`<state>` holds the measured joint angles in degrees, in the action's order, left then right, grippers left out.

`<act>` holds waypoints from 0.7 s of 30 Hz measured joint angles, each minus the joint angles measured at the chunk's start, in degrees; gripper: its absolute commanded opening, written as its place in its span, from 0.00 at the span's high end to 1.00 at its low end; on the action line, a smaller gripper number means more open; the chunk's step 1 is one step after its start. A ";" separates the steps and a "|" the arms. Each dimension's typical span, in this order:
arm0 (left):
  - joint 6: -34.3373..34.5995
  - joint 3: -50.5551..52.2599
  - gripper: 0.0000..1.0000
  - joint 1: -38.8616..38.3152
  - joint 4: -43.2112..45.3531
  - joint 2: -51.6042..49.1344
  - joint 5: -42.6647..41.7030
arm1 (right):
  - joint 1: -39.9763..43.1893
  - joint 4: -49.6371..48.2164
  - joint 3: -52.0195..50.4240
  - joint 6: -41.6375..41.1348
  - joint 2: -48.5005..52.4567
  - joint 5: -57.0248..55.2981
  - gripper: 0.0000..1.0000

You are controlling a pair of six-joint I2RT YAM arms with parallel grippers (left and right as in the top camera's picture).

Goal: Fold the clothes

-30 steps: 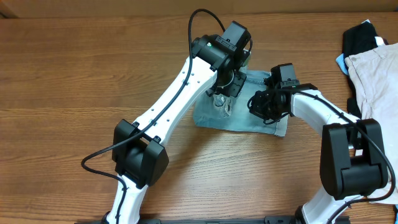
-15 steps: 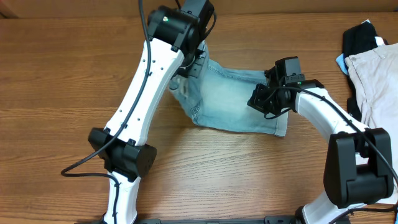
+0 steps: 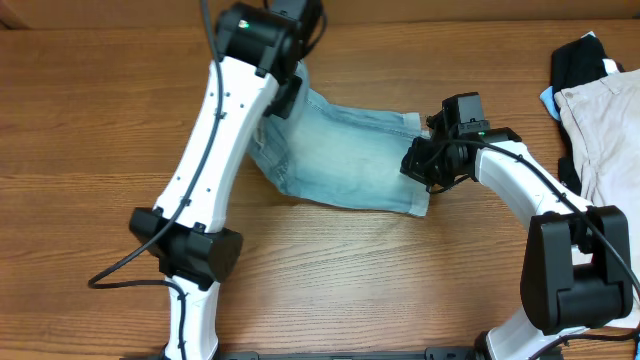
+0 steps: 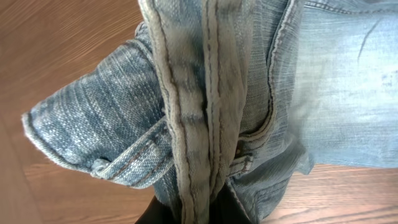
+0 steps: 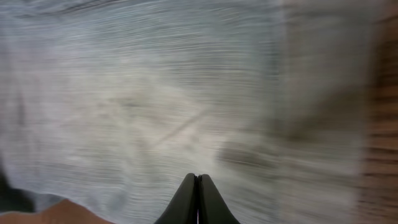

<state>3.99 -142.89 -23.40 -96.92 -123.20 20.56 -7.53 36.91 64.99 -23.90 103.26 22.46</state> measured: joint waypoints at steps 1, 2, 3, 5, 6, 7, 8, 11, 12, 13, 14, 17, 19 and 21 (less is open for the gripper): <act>-0.17 0.00 0.96 0.87 0.00 0.31 -0.42 | 0.00 0.00 0.00 0.02 0.00 -0.57 0.96; -0.42 0.00 0.96 1.77 0.00 0.70 -1.18 | 0.00 -0.02 0.00 0.33 0.00 -1.22 0.96; -0.79 0.00 0.96 2.43 0.00 0.98 -1.95 | 0.00 -0.02 0.00 0.63 0.00 -1.73 0.96; -1.18 0.00 0.96 3.45 -0.07 1.60 -3.30 | 0.00 -0.02 0.00 1.31 0.00 -2.82 0.96; -1.20 0.00 0.96 3.82 -0.11 1.81 -3.78 | 0.00 -0.02 0.00 1.49 0.00 -3.48 0.96; -1.22 0.00 0.96 4.02 -0.09 1.97 -4.26 | 0.00 -0.07 0.00 1.68 0.00 -4.04 0.96; -1.25 0.00 0.96 4.02 0.04 2.12 -4.74 | 0.02 -0.15 0.00 1.90 0.02 -4.63 0.96; -1.42 0.00 0.96 3.89 0.70 2.16 -6.29 | 0.00 -1.33 0.00 2.62 0.42 -5.46 0.96; -1.44 0.00 0.96 3.89 0.85 2.16 -6.88 | 0.00 -1.79 -0.02 2.93 0.61 -5.60 0.96; -1.44 0.00 0.96 3.89 0.92 2.16 -7.45 | 0.00 -2.14 -0.02 3.08 0.90 -5.79 0.96; -1.44 0.00 0.96 3.89 0.94 2.19 -7.98 | 0.00 -2.62 -0.02 3.23 1.38 -5.95 0.96; -1.42 0.00 0.96 3.89 1.27 2.19 -9.33 | 0.02 -3.37 -0.17 3.76 3.04 -6.25 0.96; -1.33 0.00 0.96 3.89 1.97 2.19 -10.97 | 0.02 -3.96 -0.24 4.11 4.39 -6.36 0.96; -0.92 0.00 0.96 3.89 2.91 2.19 -12.72 | 0.00 -4.68 -0.26 4.48 6.16 -6.36 0.96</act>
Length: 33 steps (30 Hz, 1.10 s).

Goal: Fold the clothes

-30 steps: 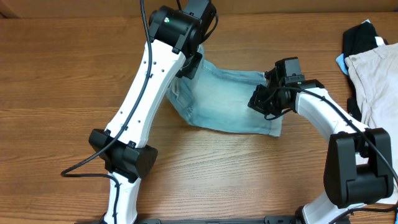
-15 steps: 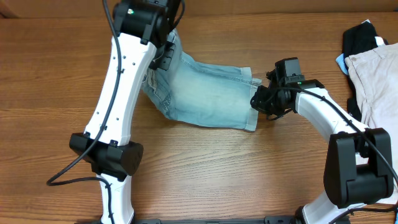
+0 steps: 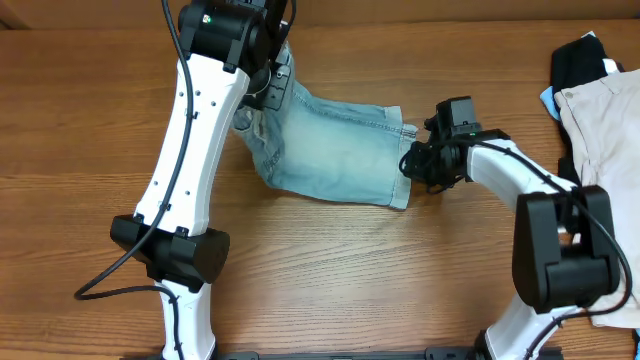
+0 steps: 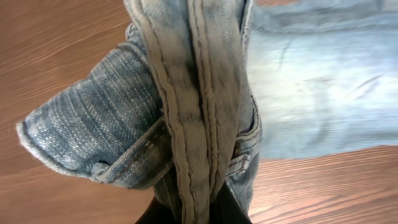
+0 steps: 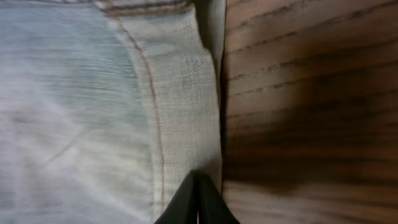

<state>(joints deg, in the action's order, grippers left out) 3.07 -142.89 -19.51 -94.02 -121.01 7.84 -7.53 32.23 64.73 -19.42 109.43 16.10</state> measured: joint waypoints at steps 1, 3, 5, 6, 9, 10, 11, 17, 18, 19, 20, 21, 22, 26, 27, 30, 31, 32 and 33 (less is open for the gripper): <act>0.20 0.02 0.96 -0.02 0.57 0.00 -0.81 | 0.02 -0.33 0.02 0.07 0.66 0.20 0.96; 0.79 0.37 0.96 -0.22 1.92 0.00 -2.19 | 0.31 -0.55 0.09 0.13 0.90 0.66 0.96; 1.31 1.31 0.96 -0.72 3.23 0.04 -3.08 | 0.44 -0.57 0.20 0.17 1.18 1.14 0.96; 1.49 2.05 0.96 -1.16 3.82 0.04 -3.45 | 0.50 -0.52 0.28 0.15 1.33 1.31 0.96; 1.99 4.35 0.96 -2.73 5.33 0.00 -4.15 | 0.74 -0.37 0.74 0.17 1.77 2.10 0.96; 2.45 5.03 0.96 -3.34 5.97 -0.07 -4.26 | 0.76 -0.37 0.81 0.17 1.86 2.19 0.96; 2.71 5.57 0.96 -3.98 6.58 -0.17 -4.31 | 0.76 -0.42 0.83 0.20 1.86 2.29 0.96; 3.58 9.51 0.96 -8.83 13.29 -2.71 -6.27 | 0.79 -0.50 0.85 0.17 1.97 2.54 0.96; 3.72 10.14 0.96 -9.70 14.43 -3.45 -6.99 | 0.79 -0.50 0.85 0.17 1.97 2.56 0.96; 3.89 10.82 0.94 -10.69 15.65 -4.35 -7.87 | 0.79 -0.55 0.85 0.17 1.97 2.58 0.96; 4.07 11.37 0.85 -11.61 16.70 -5.22 -8.66 | 0.79 -0.52 0.85 0.20 1.97 2.56 0.96; 4.04 11.74 0.71 -12.55 17.59 -6.23 -9.33 | 0.79 -0.50 0.85 0.17 1.97 2.54 0.96; 4.31 12.07 0.66 -13.40 18.40 -7.19 -9.77 | 0.81 -0.52 0.85 0.20 1.97 2.54 0.96; 5.27 12.37 0.41 -16.70 20.63 -11.61 -12.39 | 0.79 -0.50 0.85 0.20 1.97 2.56 0.96; 5.51 12.41 0.23 -17.22 20.81 -12.55 -13.00 | 0.81 -0.52 0.87 0.17 1.97 2.58 0.96; 5.60 12.48 0.00 -18.78 21.33 -15.15 -14.38 | 1.18 -0.44 0.90 0.15 1.97 3.23 0.96; 5.70 12.52 0.00 -18.95 21.46 -15.72 -14.45 | 1.46 -0.44 0.90 0.02 1.97 3.65 0.95; 5.90 12.55 0.00 -18.97 21.62 -16.02 -14.23 | 1.77 -0.33 0.90 -0.13 1.95 4.13 0.92; 6.01 12.55 0.00 -18.86 21.68 -16.17 -13.88 | 2.08 -0.22 0.90 -0.48 1.88 4.55 0.89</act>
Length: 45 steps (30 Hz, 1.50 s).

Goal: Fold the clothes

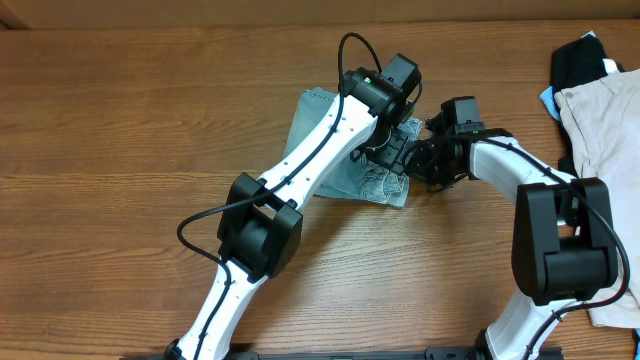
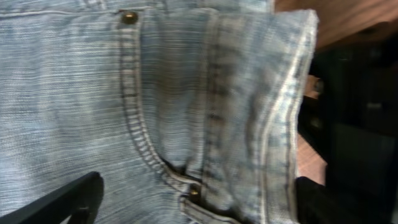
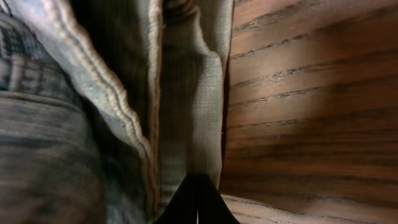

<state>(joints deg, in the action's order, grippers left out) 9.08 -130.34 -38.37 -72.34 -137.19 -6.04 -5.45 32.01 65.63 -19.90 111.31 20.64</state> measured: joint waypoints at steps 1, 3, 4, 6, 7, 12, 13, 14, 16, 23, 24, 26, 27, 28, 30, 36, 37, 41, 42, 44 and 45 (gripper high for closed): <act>0.00 0.00 0.00 0.26 -0.07 0.00 0.24 | 0.42 0.11 -0.04 -0.44 -0.26 0.39 0.84; 0.00 -0.20 0.00 1.09 -0.33 0.00 0.33 | 1.75 1.09 -0.24 -0.94 -1.44 0.42 0.73; 0.00 -0.26 0.00 1.66 -0.57 0.00 0.33 | 2.91 1.99 -0.28 -1.22 -2.47 0.44 0.64; -0.02 -0.59 0.00 3.10 -1.73 0.00 0.20 | 5.68 3.89 -0.28 -1.27 -5.31 0.37 0.43; -0.17 -0.76 0.00 3.78 -2.23 0.00 0.00 | 7.39 5.05 -0.26 -1.75 -7.48 0.37 0.33; -4.98 -1.51 0.00 5.75 -5.57 0.00 -2.34 | 15.10 10.19 0.94 -0.96 -18.64 0.26 0.21; -6.75 -1.55 0.00 5.73 -6.51 0.00 -2.62 | 16.50 10.95 1.25 -0.96 -20.48 0.31 0.20; -8.85 -1.60 0.00 5.46 -7.54 0.00 -2.84 | 17.75 11.61 1.49 -0.76 -21.86 0.33 0.20; -13.49 -1.64 0.00 4.52 -9.66 0.00 -3.02 | 20.20 13.18 1.86 -0.13 -24.17 0.33 0.19; -22.01 -1.64 0.00 -0.44 -11.32 0.00 -2.78 | 24.96 17.42 1.88 2.49 -25.20 0.31 0.17; -22.67 -1.70 0.00 -1.03 -11.76 0.00 -2.73 | 25.05 17.53 1.88 2.93 -25.20 0.28 0.16; -23.30 -2.19 0.00 -1.92 -12.44 0.00 -2.27 | 25.09 17.62 1.88 3.61 -25.20 0.33 0.16; -23.80 -2.86 0.00 -2.45 -12.55 0.02 -1.84 | 25.09 17.57 1.88 3.72 -25.20 0.33 0.16; -24.17 -4.00 0.00 -2.82 -12.72 0.02 -1.25 | 25.09 17.53 1.88 3.89 -25.20 0.33 0.16; -24.39 -5.81 0.00 -3.02 -12.74 0.26 -0.74 | 25.09 17.57 1.88 4.17 -25.20 0.31 0.16; -25.33 -7.06 0.00 -3.02 -11.30 1.62 -0.83 | 25.09 18.16 1.88 4.55 -25.20 0.33 0.16; -25.88 -6.82 0.00 -3.04 -10.47 1.62 -0.94 | 25.09 18.18 1.88 4.57 -25.20 0.33 0.16; -28.50 -5.55 0.00 -3.61 -8.41 1.44 -1.25 | 25.09 18.16 1.88 4.59 -25.20 0.33 0.15; -29.20 -5.40 0.00 -3.87 -8.20 1.22 -1.27 | 25.09 18.18 1.88 4.61 -25.20 0.33 0.15; -30.56 -5.31 0.00 -4.50 -7.82 0.28 -1.29 | 25.09 18.23 1.88 4.72 -25.20 0.31 0.15; -31.01 -5.31 0.00 -4.87 -7.54 -0.44 -1.29 | 25.09 18.21 1.88 4.74 -25.20 0.31 0.15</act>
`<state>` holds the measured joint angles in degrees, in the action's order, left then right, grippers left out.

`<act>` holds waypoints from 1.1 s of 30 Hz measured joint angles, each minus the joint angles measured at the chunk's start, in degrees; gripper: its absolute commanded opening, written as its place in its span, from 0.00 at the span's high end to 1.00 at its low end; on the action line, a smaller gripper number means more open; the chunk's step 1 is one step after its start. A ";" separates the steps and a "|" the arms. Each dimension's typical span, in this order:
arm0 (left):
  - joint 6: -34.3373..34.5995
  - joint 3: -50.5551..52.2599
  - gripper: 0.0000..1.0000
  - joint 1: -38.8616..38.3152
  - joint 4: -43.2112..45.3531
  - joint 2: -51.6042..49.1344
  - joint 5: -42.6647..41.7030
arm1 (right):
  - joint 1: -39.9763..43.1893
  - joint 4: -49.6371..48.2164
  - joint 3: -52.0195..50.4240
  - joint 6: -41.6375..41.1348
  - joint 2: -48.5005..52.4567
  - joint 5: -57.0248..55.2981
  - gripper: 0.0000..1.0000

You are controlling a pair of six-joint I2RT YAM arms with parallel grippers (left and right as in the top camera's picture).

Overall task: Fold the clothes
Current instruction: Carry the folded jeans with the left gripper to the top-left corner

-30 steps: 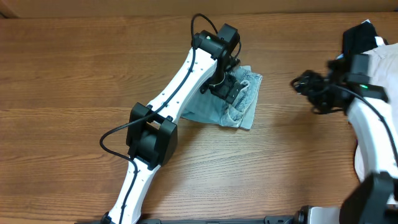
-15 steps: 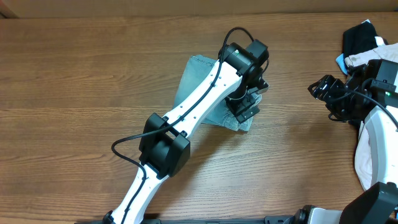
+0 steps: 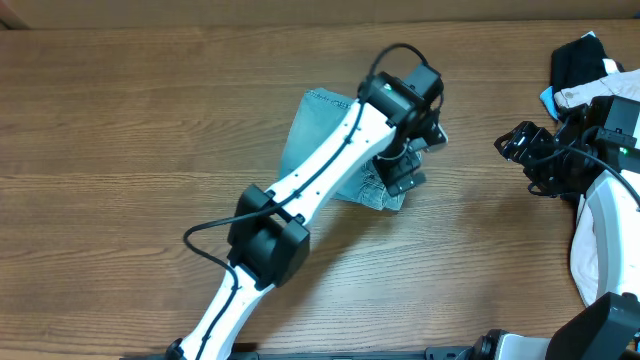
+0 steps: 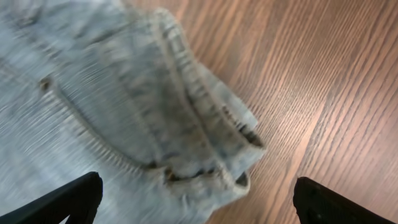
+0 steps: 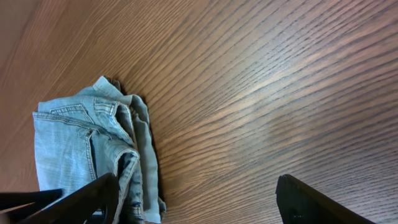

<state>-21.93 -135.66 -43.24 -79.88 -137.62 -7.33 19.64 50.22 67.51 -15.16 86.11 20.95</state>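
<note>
Light-blue denim shorts point(image 3: 325, 140) lie folded in a compact bundle at the table's middle, waistband and pocket seams on top point(image 4: 124, 106). My left gripper point(image 3: 402, 172) hovers open over the bundle's right edge, nothing between its fingers point(image 4: 68, 199); the left wrist view shows the gripper point(image 4: 196, 208) just above the cloth. My right gripper point(image 3: 522, 158) is open over bare wood to the right, apart from the shorts. In its own view the gripper point(image 5: 193, 208) looks at the folded denim point(image 5: 93, 143) from a distance.
A pile of other clothes sits at the right edge: a beige garment point(image 3: 600, 110) and a black one point(image 3: 578, 58) behind it. The right arm reaches in front of that pile. Wooden tabletop point(image 3: 120, 150) surrounds the bundle.
My right gripper, then shut on the hem at the bundle's right edge, has let go, opened and moved right toward the pile. The left gripper is still open, now over the bundle's right end.
First my left gripper held the waistband raised at the back left while the right was shut on the leg hem. Then the shorts were stretched flat between them. Later the waistband lay over the hem end with the left open. Now both grippers are off the folded shorts.
</note>
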 measured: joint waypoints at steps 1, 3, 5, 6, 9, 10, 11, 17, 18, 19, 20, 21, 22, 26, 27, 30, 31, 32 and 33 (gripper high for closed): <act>-0.55 0.00 0.00 -0.35 0.39 -0.98 -0.02 | 0.00 0.09 0.00 0.00 0.00 0.00 0.15; -1.01 0.02 0.00 -0.68 1.18 -3.06 -0.07 | 0.00 0.39 0.00 0.00 0.00 0.00 0.15; -1.16 0.09 0.00 -1.01 2.14 -5.73 0.66 | 0.00 0.61 0.00 0.02 0.00 0.02 0.15; -1.18 0.13 0.00 -1.05 2.54 -6.99 1.49 | 0.00 0.76 0.00 0.02 0.00 0.02 0.15; -1.16 0.28 0.00 -0.92 3.69 -10.60 4.79 | 0.00 1.03 0.00 0.02 0.00 0.02 0.15; -0.96 0.17 0.00 -0.94 3.61 -10.69 5.33 | 0.00 1.27 0.00 -0.02 0.00 0.02 0.15; -0.72 0.04 0.00 -0.98 3.67 -10.69 6.34 | 0.00 1.44 0.00 0.02 0.00 -0.02 0.15; 0.61 -0.37 0.00 1.46 4.79 -11.23 7.93 | 0.00 1.88 0.00 0.02 0.00 -0.39 0.15; 0.79 -0.46 0.00 2.47 5.20 -11.32 8.04 | 0.00 1.86 0.00 0.02 0.00 -0.39 0.15; 0.94 -0.50 0.00 3.89 5.86 -11.34 8.02 | 0.00 1.86 0.00 0.00 0.00 -0.37 0.14; 0.98 -0.52 0.00 5.35 6.54 -11.37 8.07 | 0.00 1.88 0.00 0.02 0.00 -0.39 0.14; 1.01 -0.59 0.00 7.65 7.48 -11.45 8.13 | 0.00 1.88 0.00 0.02 0.00 -0.39 0.14; 1.01 -0.59 0.00 9.14 8.07 -11.47 8.41 | 0.00 1.90 0.00 0.00 0.00 -0.39 0.14; 1.07 -0.59 0.00 17.77 12.00 -11.80 9.88 | 0.00 1.90 0.00 0.02 0.00 -0.39 0.14; 1.27 -0.59 0.00 20.02 12.87 -11.80 9.94 | 0.00 1.90 0.00 0.02 0.00 -0.37 0.14; 2.34 -0.59 0.00 26.36 16.37 -11.96 9.88 | 0.00 2.10 0.00 0.02 0.00 -0.39 0.14; 2.47 -0.59 0.00 28.39 17.70 -12.04 9.75 | 0.00 2.21 0.00 0.04 0.00 -0.42 0.14; 2.34 -0.57 0.00 30.69 19.65 -12.17 9.22 | 0.00 2.36 0.00 0.04 0.00 -0.39 0.14; 2.01 -0.57 0.00 32.79 21.51 -12.33 8.57 | -0.02 2.47 0.00 0.02 0.00 -0.42 0.14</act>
<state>-19.92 -136.22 -10.46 -58.37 -149.95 1.23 19.62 52.69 67.51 -15.14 86.11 20.53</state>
